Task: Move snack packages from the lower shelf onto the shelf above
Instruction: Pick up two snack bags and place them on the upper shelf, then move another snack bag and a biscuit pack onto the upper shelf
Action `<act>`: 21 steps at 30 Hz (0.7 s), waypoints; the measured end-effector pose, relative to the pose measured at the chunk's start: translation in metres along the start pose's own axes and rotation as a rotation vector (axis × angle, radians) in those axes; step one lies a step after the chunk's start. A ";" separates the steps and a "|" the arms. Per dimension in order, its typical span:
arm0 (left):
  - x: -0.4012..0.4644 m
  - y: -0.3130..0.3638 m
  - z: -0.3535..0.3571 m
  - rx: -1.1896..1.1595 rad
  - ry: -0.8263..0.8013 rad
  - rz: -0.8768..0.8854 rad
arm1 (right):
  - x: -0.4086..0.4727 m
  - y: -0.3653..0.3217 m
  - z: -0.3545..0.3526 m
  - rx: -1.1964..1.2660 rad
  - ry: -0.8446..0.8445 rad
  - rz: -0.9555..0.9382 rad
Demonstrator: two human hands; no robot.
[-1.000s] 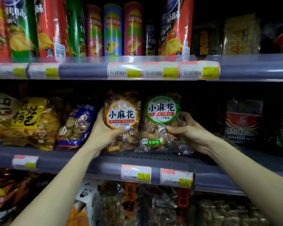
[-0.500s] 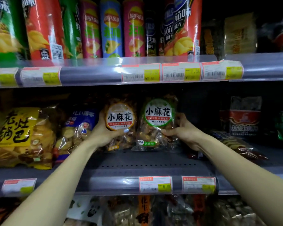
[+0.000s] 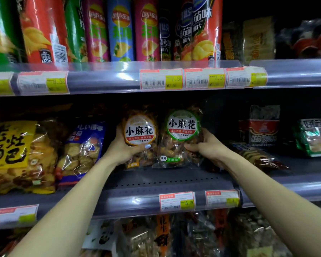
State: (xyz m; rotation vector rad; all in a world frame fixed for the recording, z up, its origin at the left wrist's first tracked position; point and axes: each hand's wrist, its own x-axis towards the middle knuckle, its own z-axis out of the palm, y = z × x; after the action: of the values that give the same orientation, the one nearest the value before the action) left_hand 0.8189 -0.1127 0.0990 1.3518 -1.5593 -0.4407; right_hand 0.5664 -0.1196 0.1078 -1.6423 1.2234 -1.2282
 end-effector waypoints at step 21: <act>-0.139 0.125 0.111 0.678 0.259 0.380 | -0.116 0.029 -0.090 -0.736 0.167 -0.477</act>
State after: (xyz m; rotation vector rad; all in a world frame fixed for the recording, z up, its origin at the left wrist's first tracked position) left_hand 0.6442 0.0156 0.0871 1.4734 -1.7598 0.5267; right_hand 0.4623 -0.0177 0.0752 -2.5189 1.5590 -1.2880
